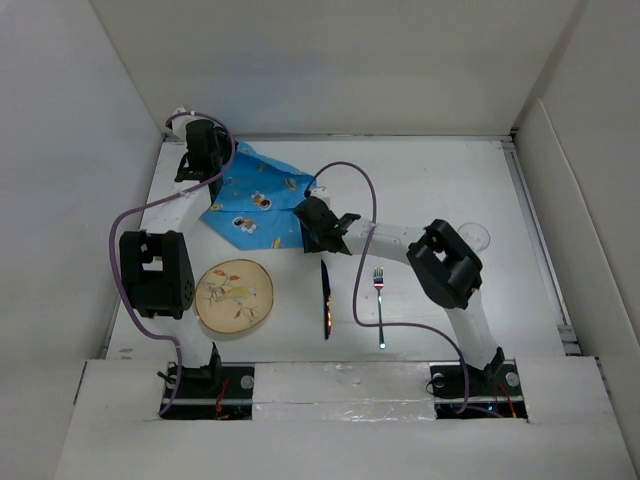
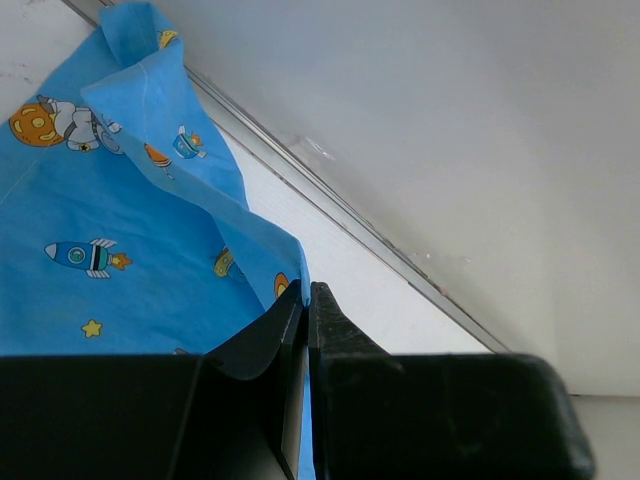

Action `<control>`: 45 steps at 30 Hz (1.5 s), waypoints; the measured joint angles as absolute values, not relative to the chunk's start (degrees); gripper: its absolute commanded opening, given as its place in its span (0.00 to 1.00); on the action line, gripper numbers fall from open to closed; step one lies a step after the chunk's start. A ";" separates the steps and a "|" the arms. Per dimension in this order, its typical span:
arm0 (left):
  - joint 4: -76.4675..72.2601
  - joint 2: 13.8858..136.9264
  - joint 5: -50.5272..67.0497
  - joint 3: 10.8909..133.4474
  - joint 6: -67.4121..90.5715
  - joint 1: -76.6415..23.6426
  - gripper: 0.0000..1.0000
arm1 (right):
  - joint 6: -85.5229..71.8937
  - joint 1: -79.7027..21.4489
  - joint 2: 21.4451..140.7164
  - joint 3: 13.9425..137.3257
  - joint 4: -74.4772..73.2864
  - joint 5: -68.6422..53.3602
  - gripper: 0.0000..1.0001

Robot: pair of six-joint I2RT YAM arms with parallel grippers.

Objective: Set the dinner table for one person

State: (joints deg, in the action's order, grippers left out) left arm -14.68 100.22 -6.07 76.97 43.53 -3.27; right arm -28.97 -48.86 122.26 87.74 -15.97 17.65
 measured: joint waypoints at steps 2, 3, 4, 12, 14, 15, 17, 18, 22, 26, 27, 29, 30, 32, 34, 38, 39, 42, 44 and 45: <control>-14.70 100.22 -6.09 76.97 43.53 -3.27 0.00 | -29.45 -48.75 122.26 87.64 -15.90 18.61 0.42; -14.68 100.22 -6.09 76.97 43.53 -3.27 0.00 | -29.65 -48.75 122.26 87.55 -15.79 19.00 0.42; -14.70 100.22 -6.09 76.97 43.53 -3.27 0.00 | -29.80 -48.75 122.23 87.48 -15.33 19.57 0.42; -14.70 100.22 -6.09 76.97 43.53 -3.27 0.00 | -29.39 -48.45 120.60 85.52 -15.57 21.37 0.44; -14.70 100.22 -6.07 76.97 43.53 -3.27 0.00 | -29.36 -48.03 120.36 85.32 -15.68 21.45 0.45; -14.70 100.22 -6.09 76.97 43.48 -3.27 0.00 | -29.36 -47.72 120.36 85.32 -15.62 21.45 0.45; -14.70 100.22 -6.09 76.97 43.40 -3.27 0.00 | -29.36 -47.13 120.36 85.30 -15.66 21.34 0.45; -14.70 100.22 -6.09 76.97 43.33 -3.27 0.00 | -29.39 -46.87 120.38 85.30 -15.64 21.17 0.45; -14.70 100.22 -6.07 76.97 43.31 -3.27 0.00 | -29.58 -46.19 120.99 85.32 -15.38 21.02 0.44; -14.70 100.22 -6.09 76.97 43.27 -3.27 0.00 | -29.80 -46.76 121.21 85.34 -14.48 20.97 0.42; -14.70 100.22 -6.09 76.97 43.27 -3.27 0.00 | -29.85 -46.96 121.21 85.34 -14.35 20.95 0.41; -14.70 100.22 -6.09 76.97 43.16 -3.27 0.00 | -29.89 -47.33 121.23 85.34 -14.22 20.73 0.40; -14.70 100.22 -6.11 76.97 43.09 -3.27 0.00 | -29.89 -47.51 121.34 85.43 -14.15 20.73 0.39; -14.70 100.22 -6.11 76.97 42.89 -3.27 0.00 | -30.06 -47.88 121.75 85.93 -14.06 20.71 0.34; -14.68 100.22 -6.17 76.97 42.81 -3.27 0.00 | -30.30 -48.12 122.32 86.61 -13.93 20.95 0.27; -14.68 100.22 -6.44 76.97 42.48 -3.27 0.00 | -31.66 -48.14 122.43 86.08 -12.73 22.33 0.02; -14.68 100.22 -6.48 76.97 42.41 -3.27 0.00 | -31.99 -48.12 122.23 85.52 -12.12 22.74 0.00; -14.68 100.22 -6.50 76.97 42.28 -3.27 0.00 | -32.88 -47.97 120.86 83.09 -10.79 23.97 0.00; -14.68 100.22 -6.52 76.97 42.19 -3.27 0.00 | -32.82 -47.70 119.33 80.99 -10.41 24.67 0.00; -14.68 100.22 -6.50 76.97 42.17 -3.27 0.00 | -32.80 -47.40 118.58 80.27 -10.63 24.93 0.00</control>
